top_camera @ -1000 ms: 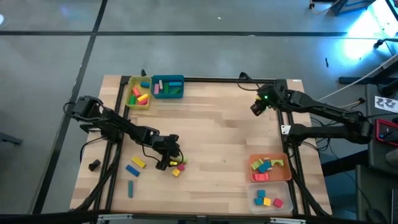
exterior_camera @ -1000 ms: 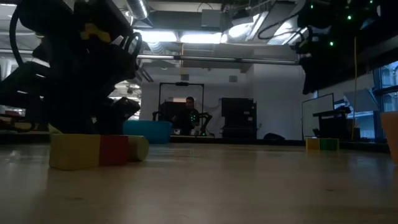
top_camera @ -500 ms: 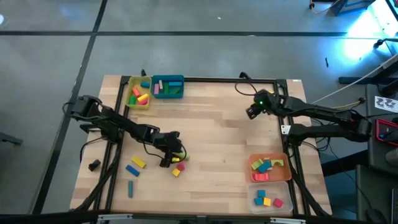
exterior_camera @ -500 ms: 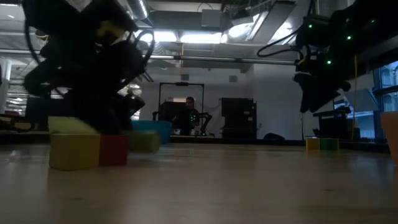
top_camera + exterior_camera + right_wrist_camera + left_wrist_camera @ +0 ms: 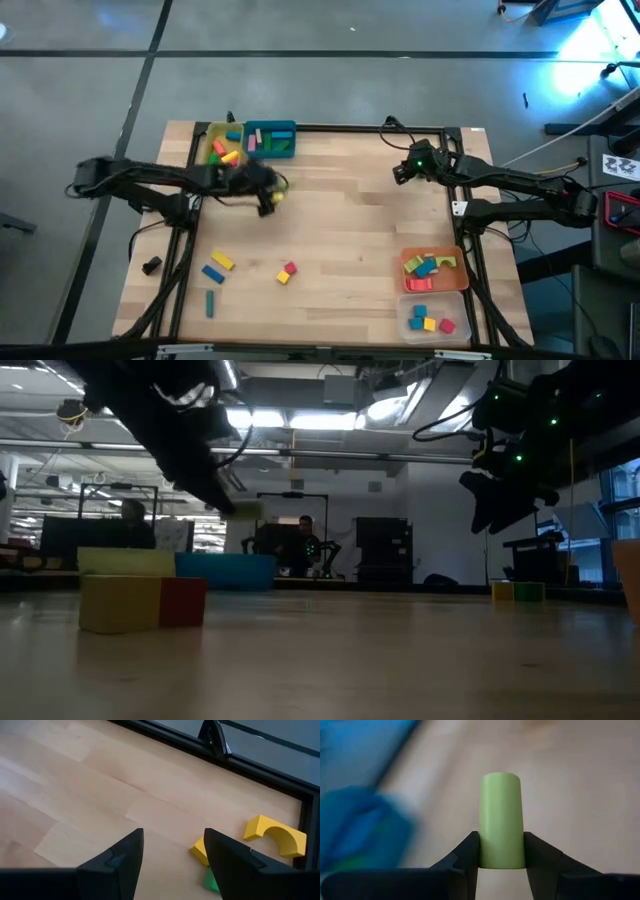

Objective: Sort blocks by size
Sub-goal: Put the light green cylindrical block into the yellow bin

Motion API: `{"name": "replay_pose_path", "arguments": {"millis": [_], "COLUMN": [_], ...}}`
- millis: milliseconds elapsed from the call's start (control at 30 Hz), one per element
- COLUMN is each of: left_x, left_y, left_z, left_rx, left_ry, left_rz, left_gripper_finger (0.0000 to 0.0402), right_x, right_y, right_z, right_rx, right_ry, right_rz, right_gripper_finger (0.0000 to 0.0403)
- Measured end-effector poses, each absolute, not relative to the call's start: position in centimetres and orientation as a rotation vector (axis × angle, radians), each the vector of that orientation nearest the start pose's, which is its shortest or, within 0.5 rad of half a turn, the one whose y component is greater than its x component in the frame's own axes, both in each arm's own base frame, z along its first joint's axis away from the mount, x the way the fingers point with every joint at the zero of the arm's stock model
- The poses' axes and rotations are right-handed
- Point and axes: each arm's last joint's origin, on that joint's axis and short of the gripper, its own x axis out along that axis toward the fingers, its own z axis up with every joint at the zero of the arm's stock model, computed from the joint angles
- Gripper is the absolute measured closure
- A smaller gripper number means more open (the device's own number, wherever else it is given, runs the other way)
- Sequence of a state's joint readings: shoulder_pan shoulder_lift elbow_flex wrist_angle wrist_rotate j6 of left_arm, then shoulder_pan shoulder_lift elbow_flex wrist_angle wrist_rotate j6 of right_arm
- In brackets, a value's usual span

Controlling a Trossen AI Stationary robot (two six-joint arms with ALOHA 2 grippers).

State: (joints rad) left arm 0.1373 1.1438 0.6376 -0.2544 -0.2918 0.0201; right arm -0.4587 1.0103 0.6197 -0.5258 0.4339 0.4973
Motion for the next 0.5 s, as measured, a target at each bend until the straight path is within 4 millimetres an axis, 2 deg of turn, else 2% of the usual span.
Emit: {"name": "replay_pose_path", "arguments": {"millis": [133,233,367,500], "left_x": [18.6,16.4,14.6,13.8], "left_y": [6.3,7.5,8.7,9.8], "left_z": [22.9,23.7,23.9,23.4], "left_rx": [0.067,0.025,-0.066,-0.153], "left_ry": [0.769,0.763,0.759,0.751], "left_rz": [0.747,0.937,1.083,1.186], "left_gripper_finger": [0.0291,0.0289,0.029,0.0288], "right_x": [16.2,16.2,16.1,16.1], "right_y": [-9.3,-9.3,-9.4,-9.5], "right_z": [21.5,21.5,21.5,21.3], "right_rx": [0.441,0.44,0.442,0.471], "right_ry": [0.72,0.72,0.716,0.705], "right_rz": [-1.046,-1.047,-1.053,-1.102], "right_gripper_finger": [0.0194,0.0194,0.0194,0.0194]}}
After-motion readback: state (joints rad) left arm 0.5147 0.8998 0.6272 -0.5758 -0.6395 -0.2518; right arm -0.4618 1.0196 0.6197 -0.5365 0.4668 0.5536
